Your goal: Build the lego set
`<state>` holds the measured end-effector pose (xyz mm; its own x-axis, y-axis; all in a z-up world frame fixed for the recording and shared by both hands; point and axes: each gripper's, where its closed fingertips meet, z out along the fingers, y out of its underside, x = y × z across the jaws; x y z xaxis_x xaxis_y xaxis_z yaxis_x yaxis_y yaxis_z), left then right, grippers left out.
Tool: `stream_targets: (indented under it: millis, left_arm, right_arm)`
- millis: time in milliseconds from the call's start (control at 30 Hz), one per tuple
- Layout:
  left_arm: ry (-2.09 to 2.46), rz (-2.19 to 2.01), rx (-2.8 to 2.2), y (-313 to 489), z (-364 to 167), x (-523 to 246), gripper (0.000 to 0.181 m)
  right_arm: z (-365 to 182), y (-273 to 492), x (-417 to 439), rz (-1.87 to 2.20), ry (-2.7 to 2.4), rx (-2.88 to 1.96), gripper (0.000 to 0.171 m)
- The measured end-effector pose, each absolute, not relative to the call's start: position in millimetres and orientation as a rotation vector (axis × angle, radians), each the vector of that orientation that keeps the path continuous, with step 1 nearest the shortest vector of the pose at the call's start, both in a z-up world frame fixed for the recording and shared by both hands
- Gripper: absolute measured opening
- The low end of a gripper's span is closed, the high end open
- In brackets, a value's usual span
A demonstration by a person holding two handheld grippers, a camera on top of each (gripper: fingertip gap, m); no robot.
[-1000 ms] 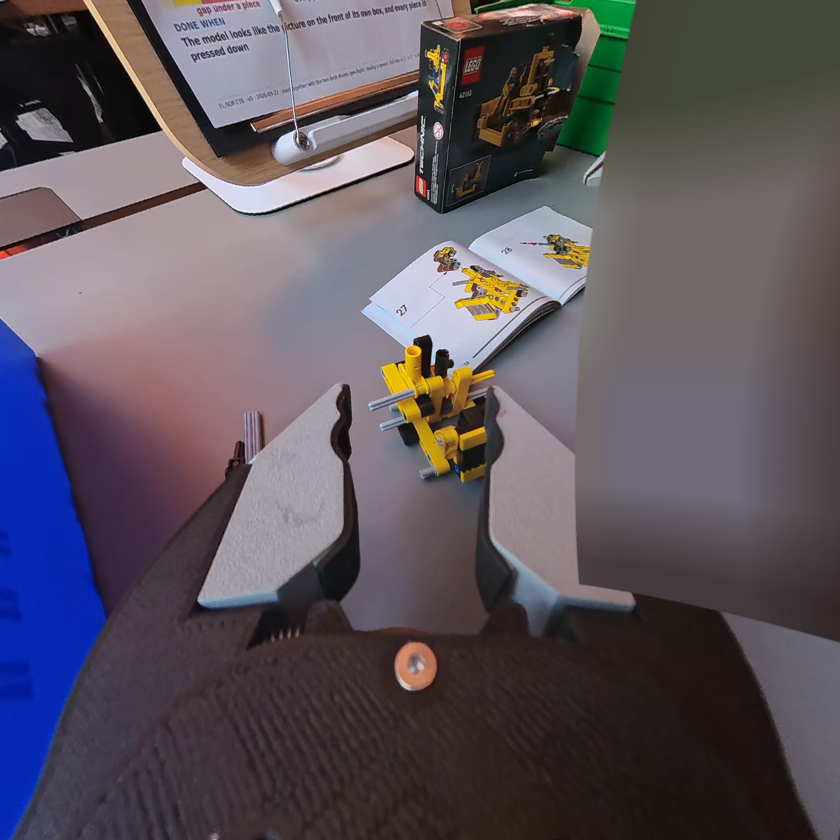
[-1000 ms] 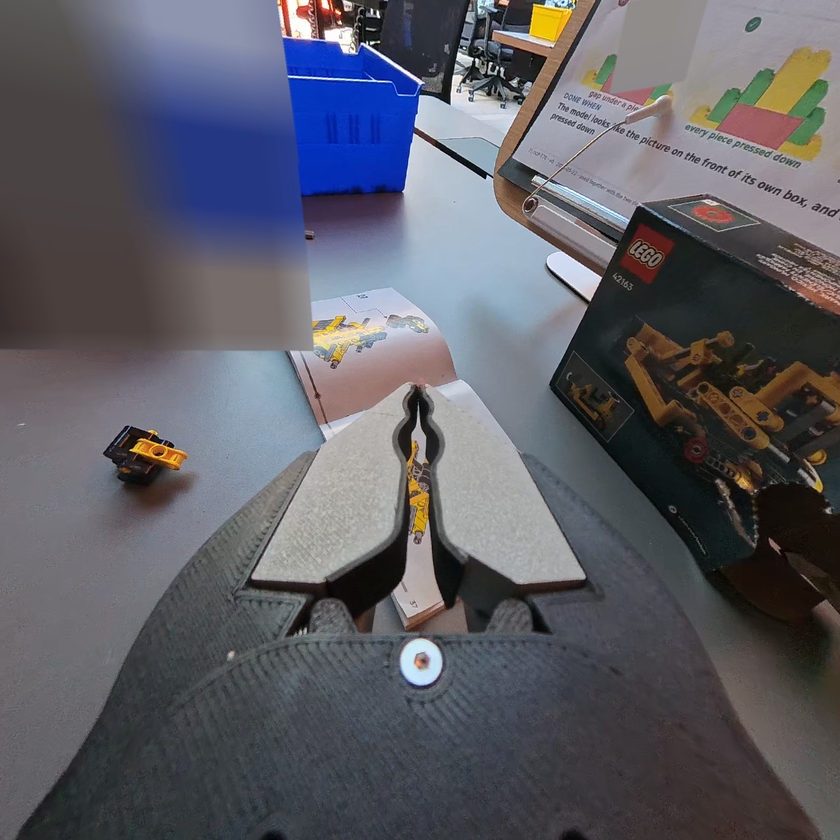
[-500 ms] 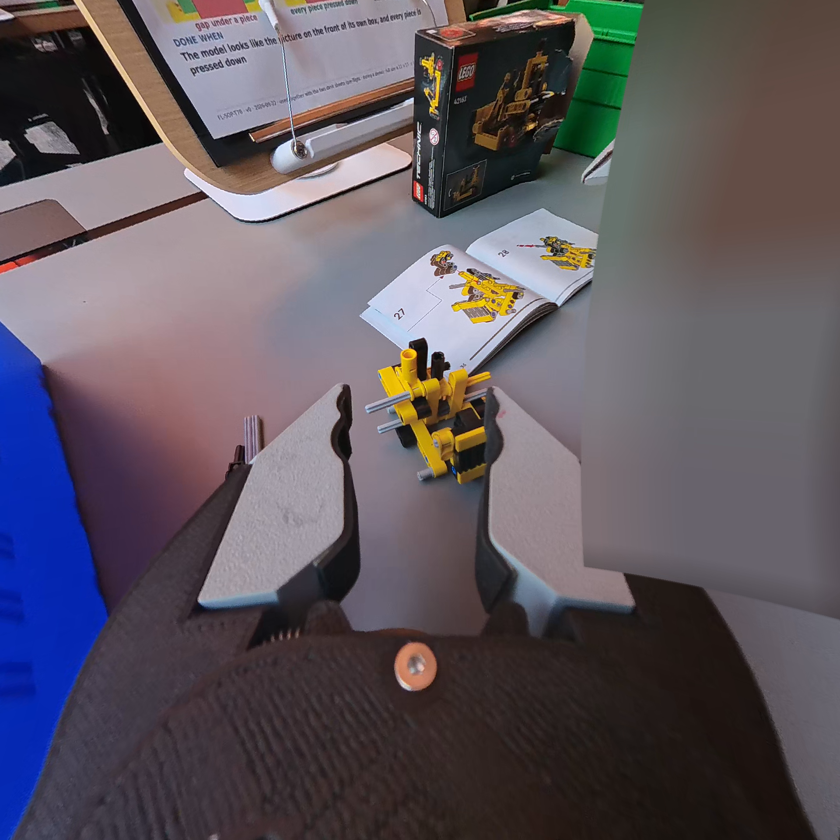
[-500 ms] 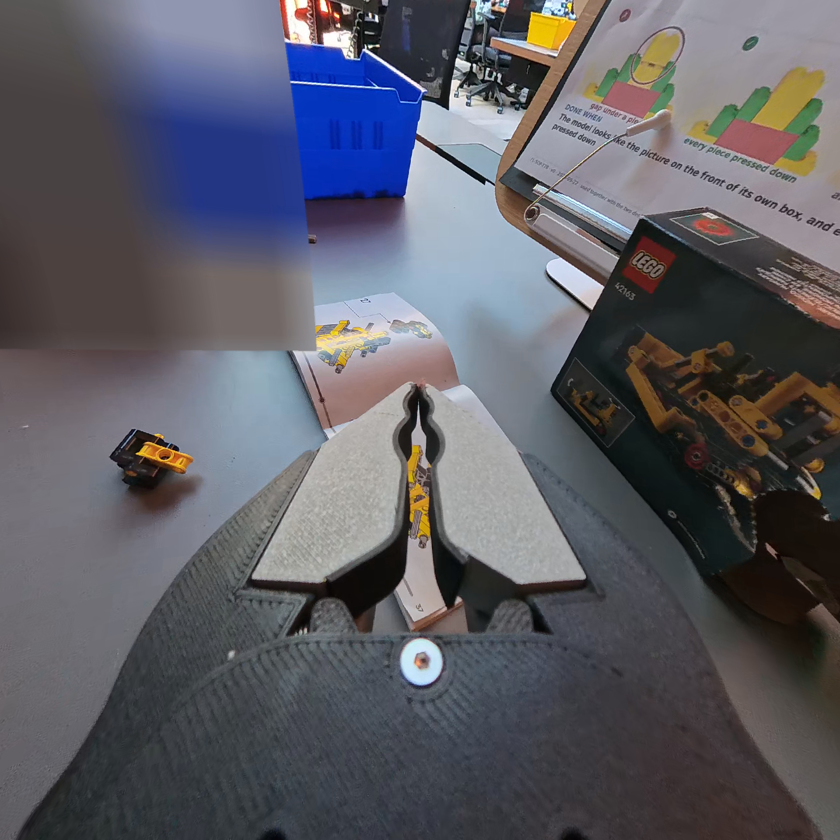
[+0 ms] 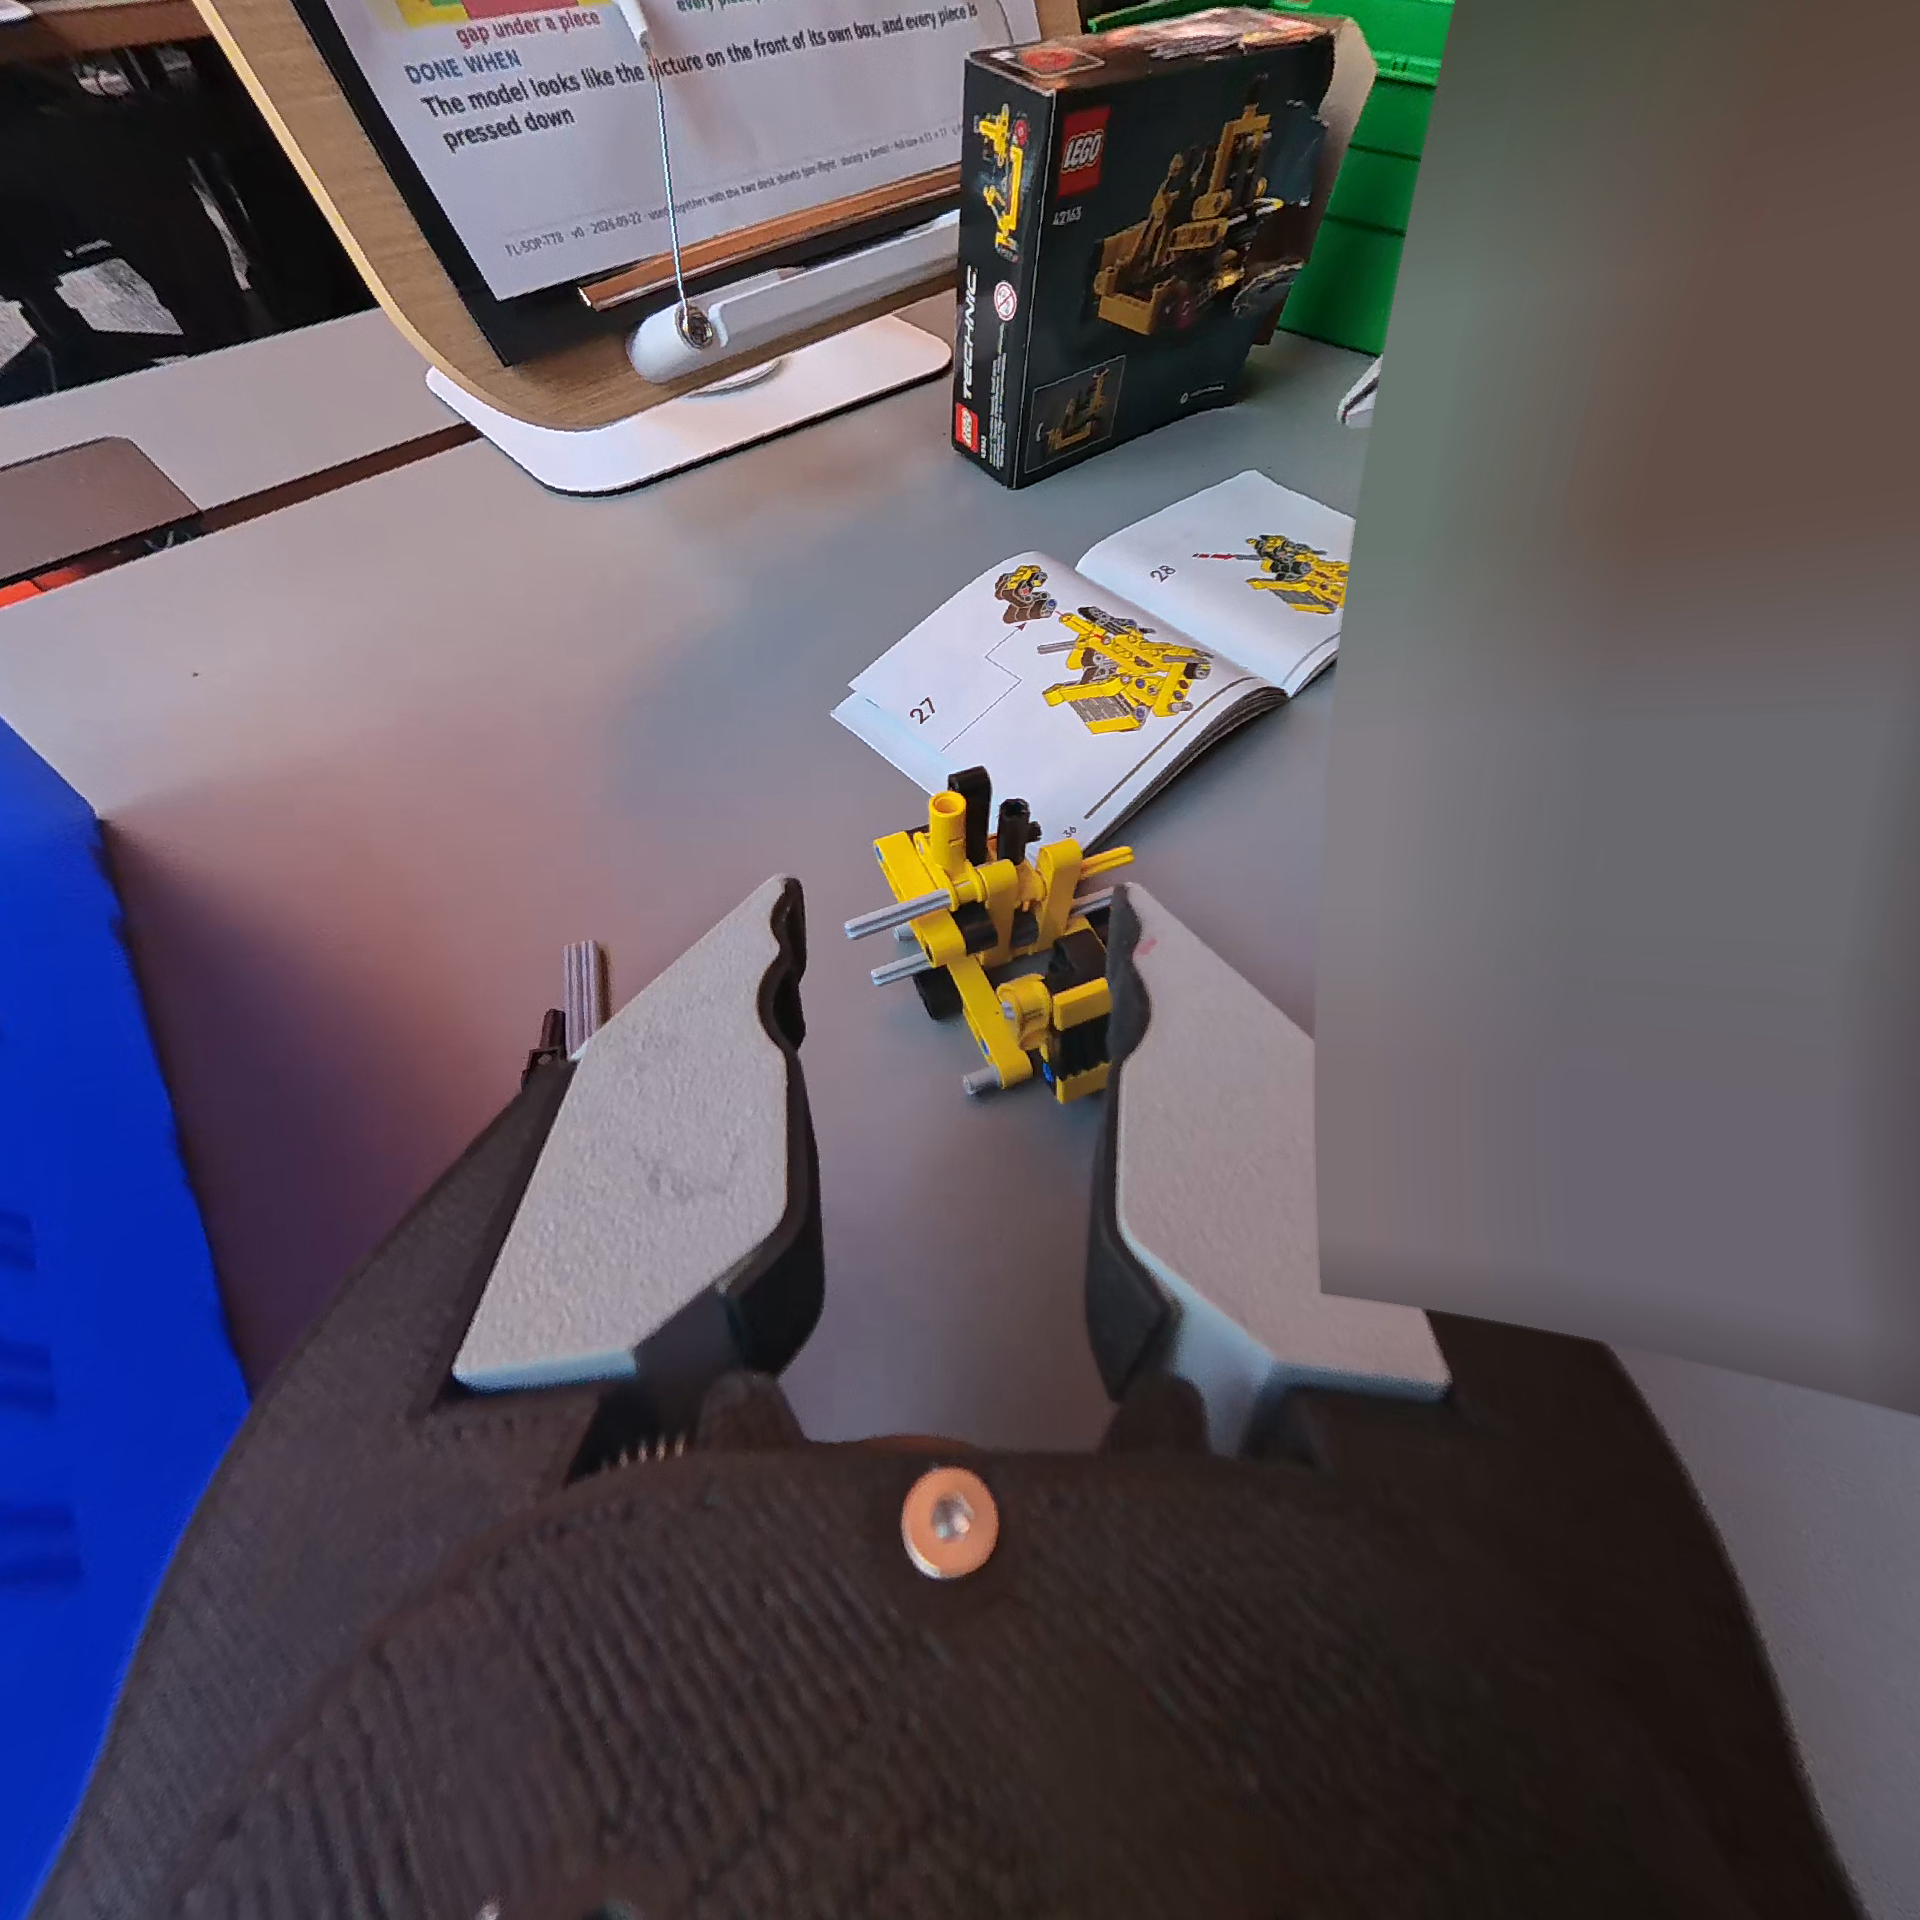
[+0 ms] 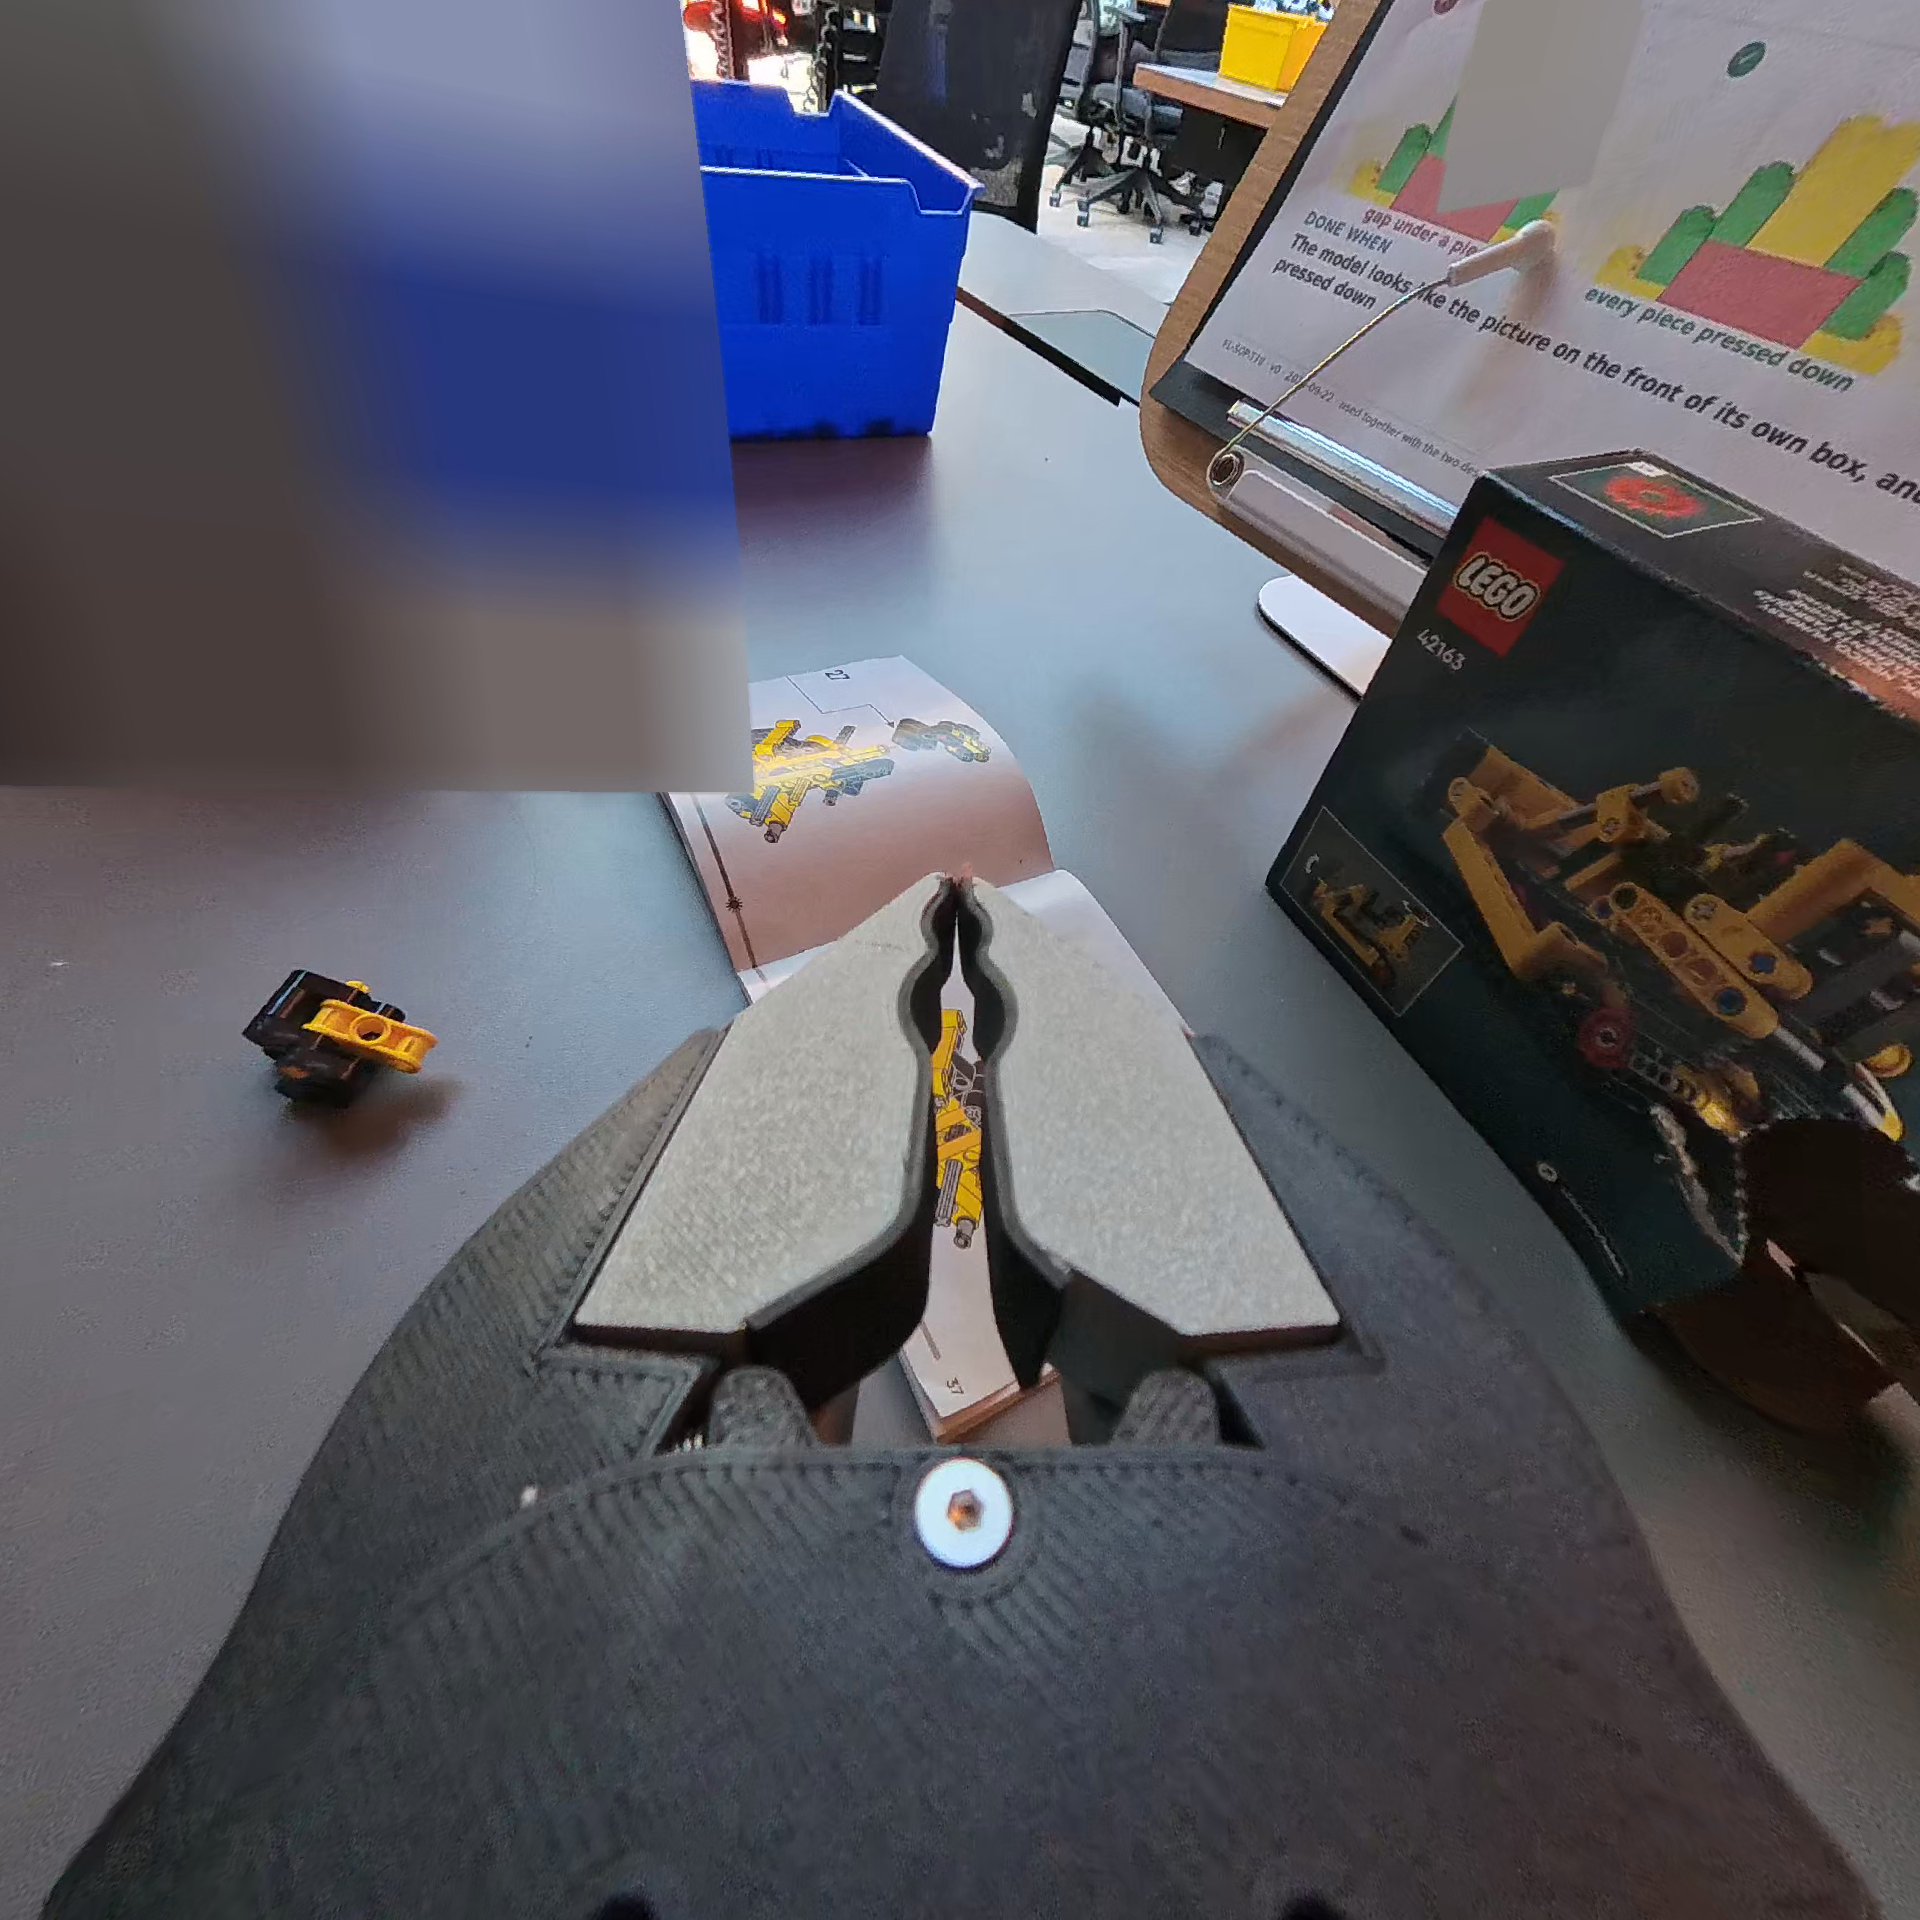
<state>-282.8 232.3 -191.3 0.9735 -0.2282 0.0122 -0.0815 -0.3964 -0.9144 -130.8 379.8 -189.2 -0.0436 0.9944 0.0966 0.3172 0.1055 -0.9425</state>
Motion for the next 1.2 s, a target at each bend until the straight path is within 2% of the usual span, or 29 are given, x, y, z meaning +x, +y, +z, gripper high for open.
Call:
stream_targets:
  millis: [33,667,800,1000,1200]
  left_arm:
    - [0.221,-0.16,-1.98,232.4,-191.8,-283.0,0.056]
    - [0.227,-0.156,-1.975,232.2,-190.4,-281.4,0.056]
    - [0.243,-0.152,-1.962,231.0,-187.0,-278.1,0.056]
    - [0.275,-0.114,-1.936,228.6,-181.2,-274.5,0.056]
    - [0.294,-0.058,-1.95,222.9,-185.7,-280.2,0.056]
  right_arm:
    - [-189.7,379.7,-130.9,0.981,-1.514,-1.349,0.0]
    - [-196.7,372.4,-131.6,0.998,-1.608,-1.319,0.0]
    - [-197.9,369.5,-130.2,1.023,-1.642,-1.303,0.008]
    - [-203.8,351.9,-126.7,1.036,-1.704,-1.314,0.009]
    - [-199.0,300.0,-113.9,1.168,-1.683,-1.365,0.018]
